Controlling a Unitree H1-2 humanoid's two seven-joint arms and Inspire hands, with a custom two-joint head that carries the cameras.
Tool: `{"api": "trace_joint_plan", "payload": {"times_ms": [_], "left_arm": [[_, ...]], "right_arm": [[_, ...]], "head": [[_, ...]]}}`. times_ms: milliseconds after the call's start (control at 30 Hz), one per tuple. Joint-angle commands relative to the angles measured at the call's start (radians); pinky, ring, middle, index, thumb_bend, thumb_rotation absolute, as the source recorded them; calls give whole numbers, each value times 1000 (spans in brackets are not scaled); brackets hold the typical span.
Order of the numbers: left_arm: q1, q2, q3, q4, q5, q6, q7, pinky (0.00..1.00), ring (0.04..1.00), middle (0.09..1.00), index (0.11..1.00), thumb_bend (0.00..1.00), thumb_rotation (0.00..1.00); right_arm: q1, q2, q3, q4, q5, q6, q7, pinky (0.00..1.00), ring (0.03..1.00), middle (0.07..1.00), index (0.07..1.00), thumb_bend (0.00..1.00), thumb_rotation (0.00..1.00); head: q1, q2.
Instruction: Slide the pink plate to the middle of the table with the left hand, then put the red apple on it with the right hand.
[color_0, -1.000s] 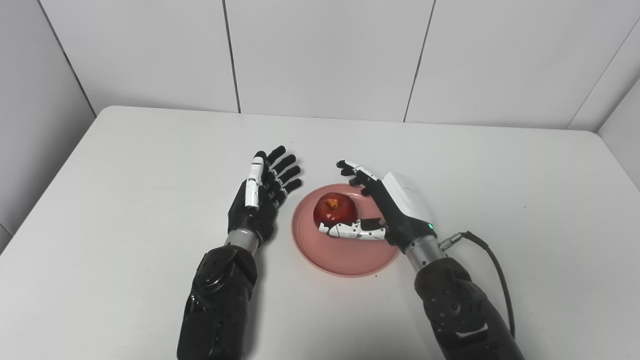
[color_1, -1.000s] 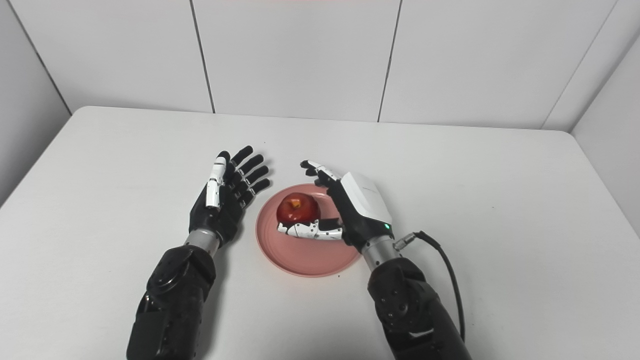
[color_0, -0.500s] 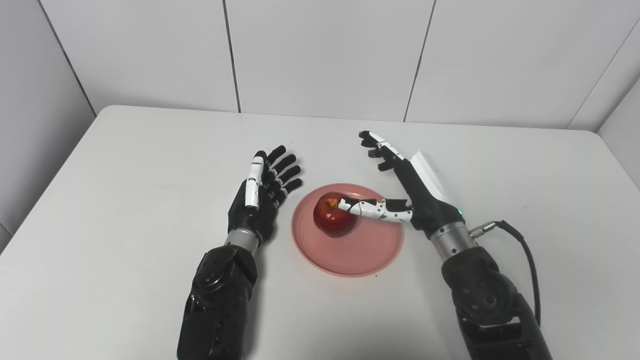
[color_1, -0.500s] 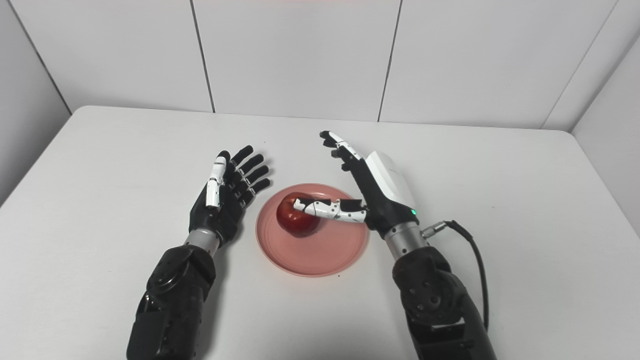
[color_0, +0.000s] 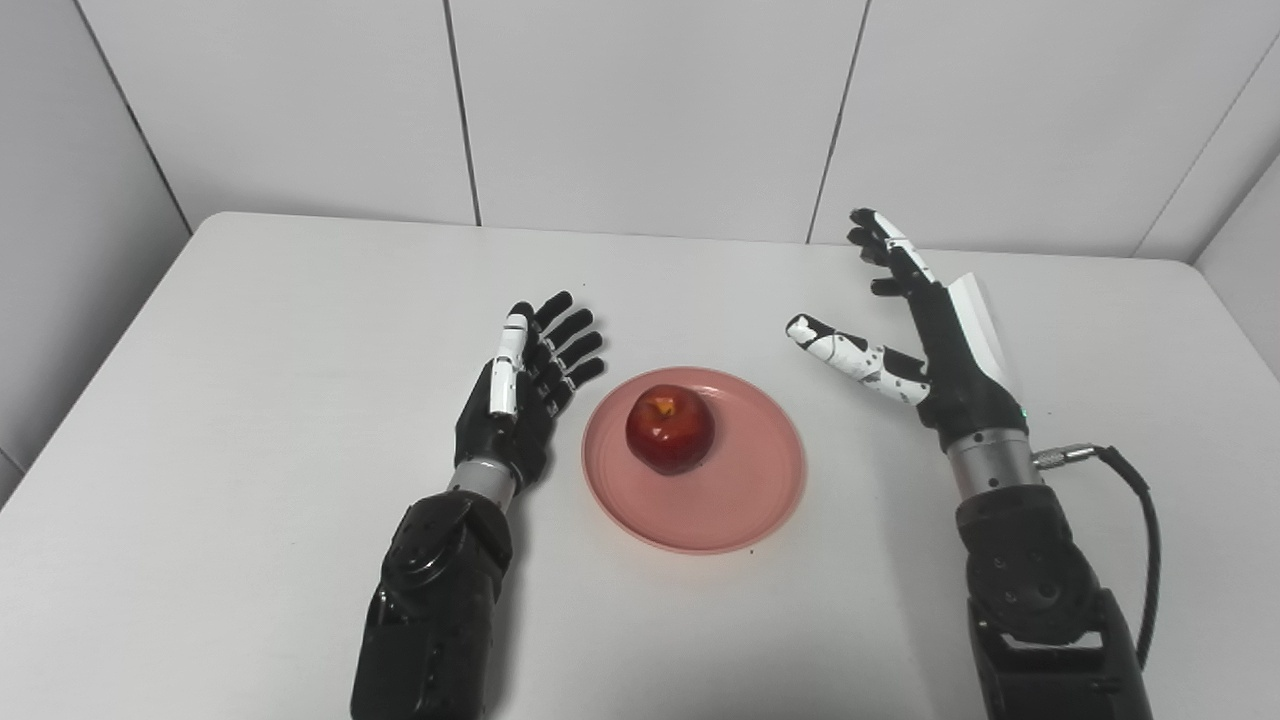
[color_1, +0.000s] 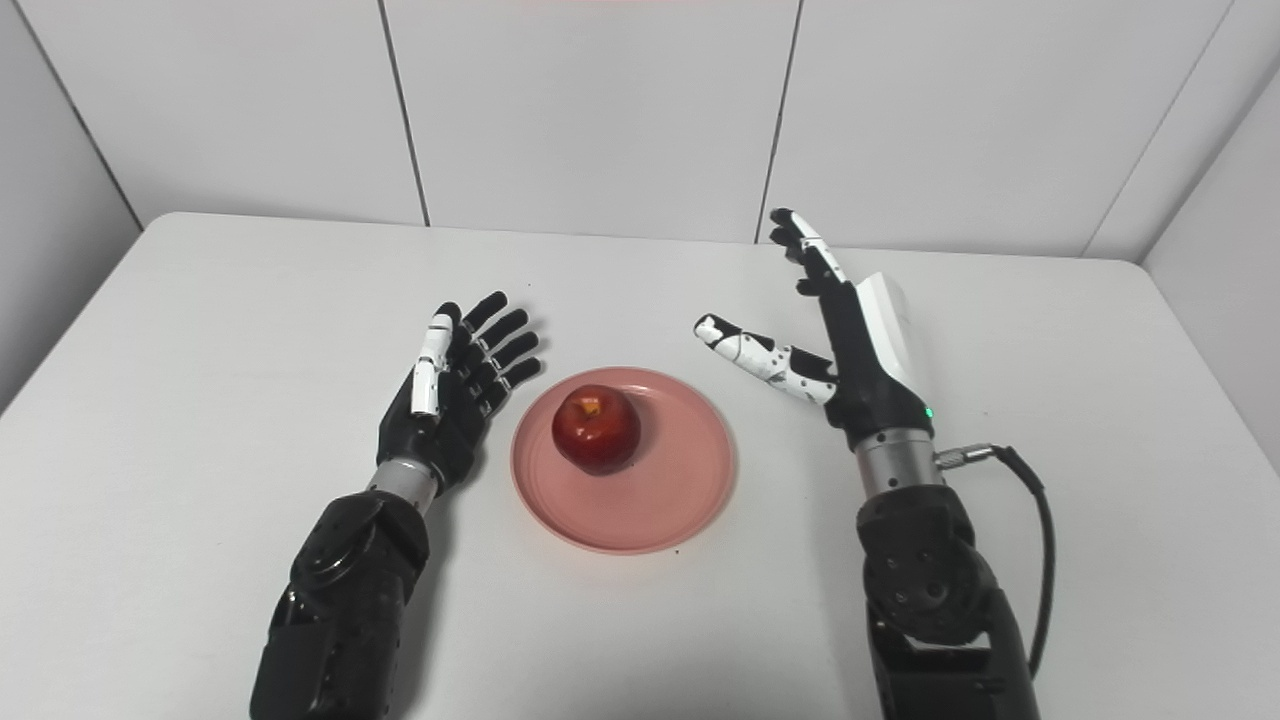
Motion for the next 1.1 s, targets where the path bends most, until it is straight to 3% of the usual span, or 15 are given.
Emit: {"api": "trace_joint_plan", "payload": {"times_ms": [0, 133, 267, 333, 500, 733, 833, 1067], "left_arm": [[-11, 6, -1, 0, -5, 3, -6, 826, 835, 848, 835, 360, 1000], [-10, 7, 0, -4, -5, 7, -3, 819, 832, 845, 834, 358, 1000], [-11, 10, 0, -5, -3, 10, -2, 820, 833, 847, 839, 359, 1000], [-11, 11, -1, -5, -2, 8, -3, 820, 833, 847, 839, 359, 1000], [-11, 16, -2, 0, -3, 1, -7, 821, 836, 850, 842, 355, 1000], [-13, 18, -1, 7, -1, -3, -8, 822, 834, 847, 839, 354, 1000], [-13, 19, -4, 12, 5, -12, -8, 825, 835, 847, 840, 356, 1000], [-12, 20, -7, 12, 5, -18, -10, 833, 840, 852, 843, 362, 1000]], "right_arm": [[-20, 1, -16, -18, 5, -14, -31, 772, 837, 848, 884, 1000, 792], [-10, 14, -41, -18, 8, 10, -50, 778, 831, 845, 881, 1000, 848], [-1, 14, -54, -12, 5, 12, -62, 805, 841, 862, 890, 954, 972], [1, 21, -65, -8, 19, 11, -70, 808, 843, 865, 890, 947, 979], [8, 39, -88, 22, 44, -23, -111, 661, 794, 827, 848, 907, 1000], [23, 53, -124, 44, 171, -30, -112, 775, 858, 869, 875, 891, 1000], [34, 59, -126, 83, 216, -79, -124, 788, 857, 875, 883, 853, 1000], [39, 71, -126, 147, 309, -106, -124, 862, 894, 904, 912, 825, 1000]], "head": [[-2, -1], [-8, -6], [-10, -8], [-12, -10], [-16, -15], [-16, -23], [-12, -28], [-4, -33]]}}
